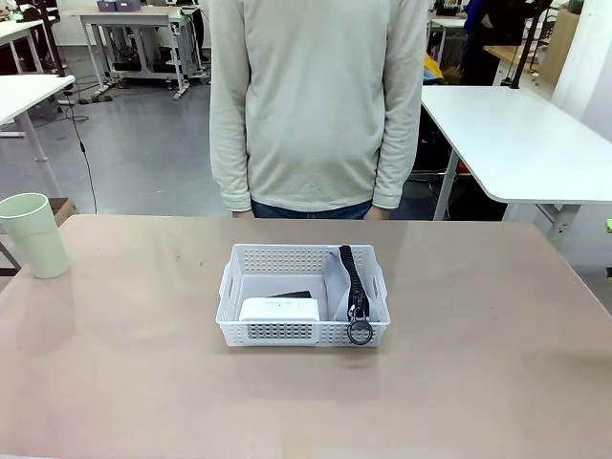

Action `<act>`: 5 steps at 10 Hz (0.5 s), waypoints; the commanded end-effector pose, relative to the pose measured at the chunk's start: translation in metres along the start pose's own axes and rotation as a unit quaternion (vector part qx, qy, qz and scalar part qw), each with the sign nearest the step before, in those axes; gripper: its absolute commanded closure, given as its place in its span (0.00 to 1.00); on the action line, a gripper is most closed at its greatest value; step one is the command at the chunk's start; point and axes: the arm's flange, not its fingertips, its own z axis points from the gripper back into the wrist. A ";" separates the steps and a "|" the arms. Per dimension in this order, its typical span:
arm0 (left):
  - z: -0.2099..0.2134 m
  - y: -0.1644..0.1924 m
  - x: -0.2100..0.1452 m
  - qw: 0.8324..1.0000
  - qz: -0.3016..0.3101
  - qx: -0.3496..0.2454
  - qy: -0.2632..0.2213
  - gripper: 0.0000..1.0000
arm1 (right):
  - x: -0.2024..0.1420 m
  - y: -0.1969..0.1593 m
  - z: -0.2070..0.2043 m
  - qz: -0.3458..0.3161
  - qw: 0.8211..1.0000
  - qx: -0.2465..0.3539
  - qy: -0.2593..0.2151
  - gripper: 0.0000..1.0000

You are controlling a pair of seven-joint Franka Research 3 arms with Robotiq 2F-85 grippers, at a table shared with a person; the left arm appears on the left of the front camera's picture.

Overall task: Efficiently arrange items inside the basket to fit them all.
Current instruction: Pick up the Reusable plastic cup and place it inside the Organizing basket.

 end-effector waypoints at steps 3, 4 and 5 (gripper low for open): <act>-0.024 0.010 -0.006 0.999 -0.032 -0.016 -0.017 0.00 | 0.001 0.000 0.002 0.014 1.000 0.008 -0.002 0.00; -0.029 0.015 -0.016 1.000 -0.025 -0.010 -0.007 0.00 | 0.001 0.000 0.002 0.014 1.000 0.008 -0.002 0.00; -0.035 0.018 -0.025 0.999 -0.028 -0.023 -0.024 0.00 | 0.001 0.000 0.002 0.014 1.000 0.008 -0.002 0.00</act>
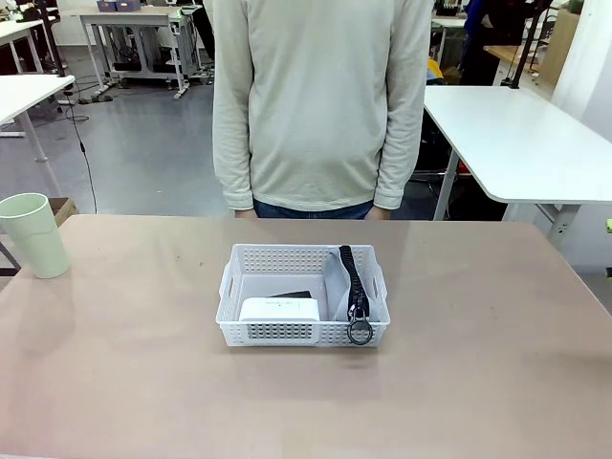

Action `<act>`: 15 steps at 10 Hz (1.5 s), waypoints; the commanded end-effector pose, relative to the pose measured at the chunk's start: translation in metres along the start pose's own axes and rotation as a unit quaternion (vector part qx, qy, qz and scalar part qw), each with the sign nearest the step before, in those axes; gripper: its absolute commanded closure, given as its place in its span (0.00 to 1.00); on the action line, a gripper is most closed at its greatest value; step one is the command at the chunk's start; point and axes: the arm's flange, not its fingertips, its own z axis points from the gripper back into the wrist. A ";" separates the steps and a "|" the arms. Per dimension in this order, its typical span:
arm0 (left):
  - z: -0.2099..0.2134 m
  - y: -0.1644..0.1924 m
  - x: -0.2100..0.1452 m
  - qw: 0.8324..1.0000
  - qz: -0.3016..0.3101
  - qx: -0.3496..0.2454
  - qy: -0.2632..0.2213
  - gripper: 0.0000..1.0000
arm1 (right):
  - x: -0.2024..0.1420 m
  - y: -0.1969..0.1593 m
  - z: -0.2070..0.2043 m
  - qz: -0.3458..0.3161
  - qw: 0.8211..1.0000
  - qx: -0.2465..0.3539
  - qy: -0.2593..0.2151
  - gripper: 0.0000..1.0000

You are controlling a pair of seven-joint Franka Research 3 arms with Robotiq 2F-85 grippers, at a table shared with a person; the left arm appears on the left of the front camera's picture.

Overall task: Efficiently arrange items inside the basket to fit them all.
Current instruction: Pick up the Reusable plastic cup and place it inside the Organizing basket.

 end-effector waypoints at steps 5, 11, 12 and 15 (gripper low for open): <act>-0.058 0.031 -0.031 0.996 -0.047 -0.039 -0.058 0.00 | 0.001 0.000 0.002 0.014 1.000 0.008 -0.002 0.00; -0.079 0.047 -0.026 0.997 -0.021 0.022 -0.066 0.00 | 0.001 0.000 0.002 0.014 1.000 0.008 -0.002 0.00; -0.078 0.049 -0.026 0.997 -0.006 0.051 -0.065 0.00 | 0.001 0.000 0.002 0.014 1.000 0.008 -0.002 0.00; -0.083 0.056 -0.015 0.993 0.029 0.060 -0.094 0.00 | 0.001 0.000 0.002 0.014 1.000 0.008 -0.002 0.00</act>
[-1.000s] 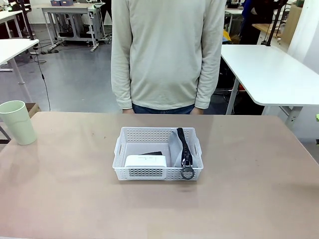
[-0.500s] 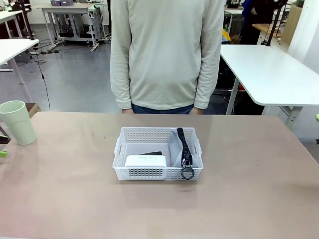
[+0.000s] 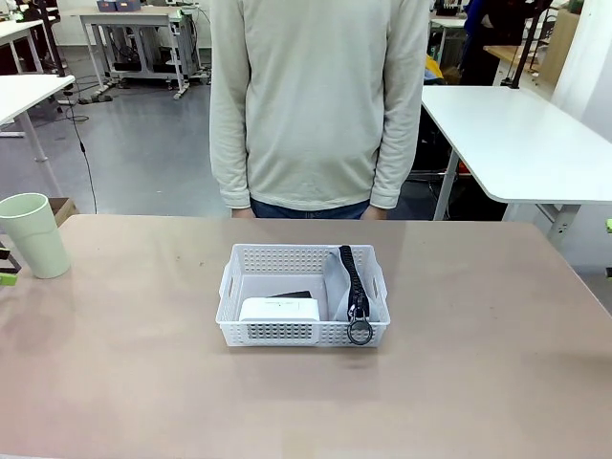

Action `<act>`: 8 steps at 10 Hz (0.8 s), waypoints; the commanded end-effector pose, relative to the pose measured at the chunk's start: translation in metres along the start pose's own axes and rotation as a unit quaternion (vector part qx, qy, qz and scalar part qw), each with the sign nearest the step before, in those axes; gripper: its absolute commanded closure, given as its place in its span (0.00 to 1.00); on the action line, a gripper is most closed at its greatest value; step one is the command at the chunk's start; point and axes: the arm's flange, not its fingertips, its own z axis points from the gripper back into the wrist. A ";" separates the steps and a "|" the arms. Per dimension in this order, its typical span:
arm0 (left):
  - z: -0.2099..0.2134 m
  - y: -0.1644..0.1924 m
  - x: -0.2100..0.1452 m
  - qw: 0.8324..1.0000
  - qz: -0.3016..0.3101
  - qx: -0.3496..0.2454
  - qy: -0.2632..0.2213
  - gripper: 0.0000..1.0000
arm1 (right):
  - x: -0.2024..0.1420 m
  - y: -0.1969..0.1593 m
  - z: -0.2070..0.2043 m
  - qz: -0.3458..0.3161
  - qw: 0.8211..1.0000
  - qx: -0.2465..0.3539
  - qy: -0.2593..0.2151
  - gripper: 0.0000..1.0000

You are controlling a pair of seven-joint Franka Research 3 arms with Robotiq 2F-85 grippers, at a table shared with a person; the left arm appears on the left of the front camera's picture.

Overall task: Efficiently arrange items inside the basket to fit them all.
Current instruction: Pick up the Reusable plastic cup and place it inside the Organizing basket.

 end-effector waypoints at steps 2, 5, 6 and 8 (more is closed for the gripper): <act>0.003 -0.001 -0.003 1.000 -0.013 -0.006 0.008 0.00 | 0.001 0.000 0.002 0.014 1.000 0.008 -0.002 0.00; -0.008 0.006 -0.006 1.000 0.004 -0.011 0.004 0.00 | 0.001 0.000 0.002 0.014 1.000 0.008 -0.002 0.00; -0.012 0.011 -0.010 1.000 0.010 -0.010 -0.004 0.00 | 0.001 0.000 0.002 0.014 1.000 0.008 -0.002 0.00; -0.018 0.016 -0.014 1.000 0.018 -0.010 0.000 0.00 | 0.001 0.000 0.002 0.014 1.000 0.008 -0.002 0.00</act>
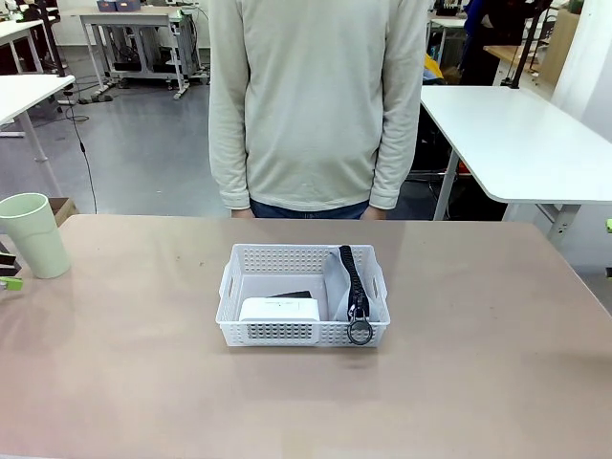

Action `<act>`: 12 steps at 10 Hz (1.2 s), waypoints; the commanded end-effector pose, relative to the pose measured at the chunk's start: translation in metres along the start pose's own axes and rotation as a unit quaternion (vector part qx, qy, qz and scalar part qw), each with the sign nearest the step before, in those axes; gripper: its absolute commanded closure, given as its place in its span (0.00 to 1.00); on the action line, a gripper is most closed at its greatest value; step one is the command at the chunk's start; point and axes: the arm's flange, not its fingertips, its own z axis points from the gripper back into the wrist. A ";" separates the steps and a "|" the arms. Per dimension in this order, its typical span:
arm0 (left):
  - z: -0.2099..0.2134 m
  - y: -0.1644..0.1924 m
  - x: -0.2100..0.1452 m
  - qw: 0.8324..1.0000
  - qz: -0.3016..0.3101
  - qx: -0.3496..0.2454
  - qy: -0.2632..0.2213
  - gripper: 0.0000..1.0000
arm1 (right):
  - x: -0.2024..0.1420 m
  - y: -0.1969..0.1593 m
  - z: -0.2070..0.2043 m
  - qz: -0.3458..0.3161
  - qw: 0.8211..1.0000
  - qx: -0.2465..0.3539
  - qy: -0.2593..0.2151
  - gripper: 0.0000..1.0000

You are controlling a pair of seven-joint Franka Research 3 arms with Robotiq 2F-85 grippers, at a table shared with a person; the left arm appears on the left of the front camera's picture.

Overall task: Efficiently arrange items inside the basket to fit them all.
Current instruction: Pick up the Reusable plastic cup and place it inside the Organizing basket.

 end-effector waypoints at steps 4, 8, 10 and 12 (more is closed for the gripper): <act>-0.021 0.022 0.004 0.999 -0.005 0.020 -0.038 0.00 | 0.001 0.000 0.002 0.014 1.000 0.008 -0.002 0.00; -0.036 0.032 -0.001 0.998 0.004 0.013 -0.055 0.00 | 0.001 0.000 0.002 0.014 1.000 0.008 -0.002 0.00; -0.041 0.032 0.001 0.996 -0.008 0.009 -0.092 0.00 | 0.001 0.000 0.002 0.014 1.000 0.008 -0.002 0.00; -0.046 0.032 0.004 0.993 -0.012 0.003 -0.118 0.00 | 0.001 0.000 0.002 0.014 1.000 0.008 -0.002 0.00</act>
